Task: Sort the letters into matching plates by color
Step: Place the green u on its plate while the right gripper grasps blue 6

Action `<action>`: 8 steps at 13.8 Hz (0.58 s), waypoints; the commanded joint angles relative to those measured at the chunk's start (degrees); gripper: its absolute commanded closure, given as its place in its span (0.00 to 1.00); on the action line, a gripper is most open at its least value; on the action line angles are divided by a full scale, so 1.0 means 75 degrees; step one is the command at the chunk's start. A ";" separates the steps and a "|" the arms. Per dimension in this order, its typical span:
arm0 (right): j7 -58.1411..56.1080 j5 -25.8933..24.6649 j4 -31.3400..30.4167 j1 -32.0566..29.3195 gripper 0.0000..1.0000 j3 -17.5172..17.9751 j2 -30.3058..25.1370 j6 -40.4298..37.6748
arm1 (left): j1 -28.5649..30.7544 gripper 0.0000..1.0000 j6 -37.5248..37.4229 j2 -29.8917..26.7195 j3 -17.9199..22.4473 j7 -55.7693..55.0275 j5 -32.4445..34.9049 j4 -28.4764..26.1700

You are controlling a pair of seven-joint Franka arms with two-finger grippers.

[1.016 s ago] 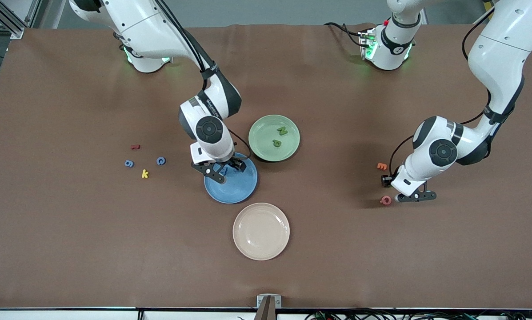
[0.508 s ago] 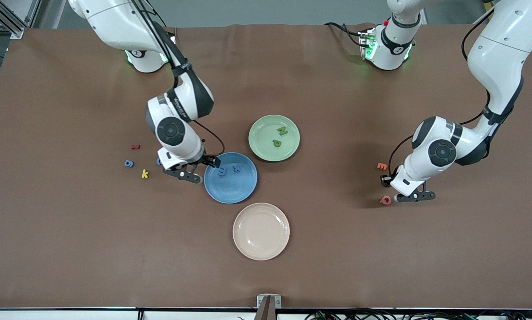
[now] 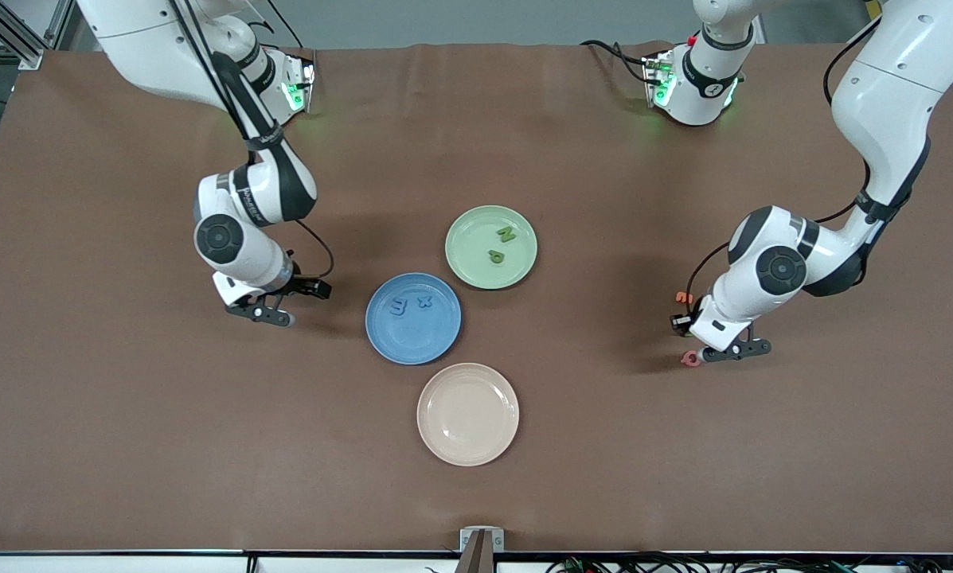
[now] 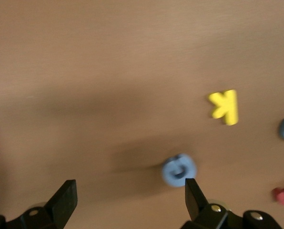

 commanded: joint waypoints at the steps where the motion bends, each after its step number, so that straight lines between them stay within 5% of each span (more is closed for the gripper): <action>1: -0.0415 -0.0103 -0.0503 -0.0346 0.13 0.0132 -0.0322 0.0518 | 0.0017 1.00 -0.0378 -0.0172 -0.0586 -0.0851 0.0061 0.0014; 4: -0.0872 -0.0103 -0.0691 -0.0639 0.35 0.0144 -0.0264 0.0861 | -0.0099 1.00 -0.0414 -0.0149 -0.1160 -0.1860 0.0061 0.0002; 8: -0.0897 -0.0103 -0.1042 -0.0686 0.36 0.0144 -0.0264 0.1305 | -0.1023 1.00 -0.0566 -0.0160 -0.1396 -0.3616 0.0061 0.0084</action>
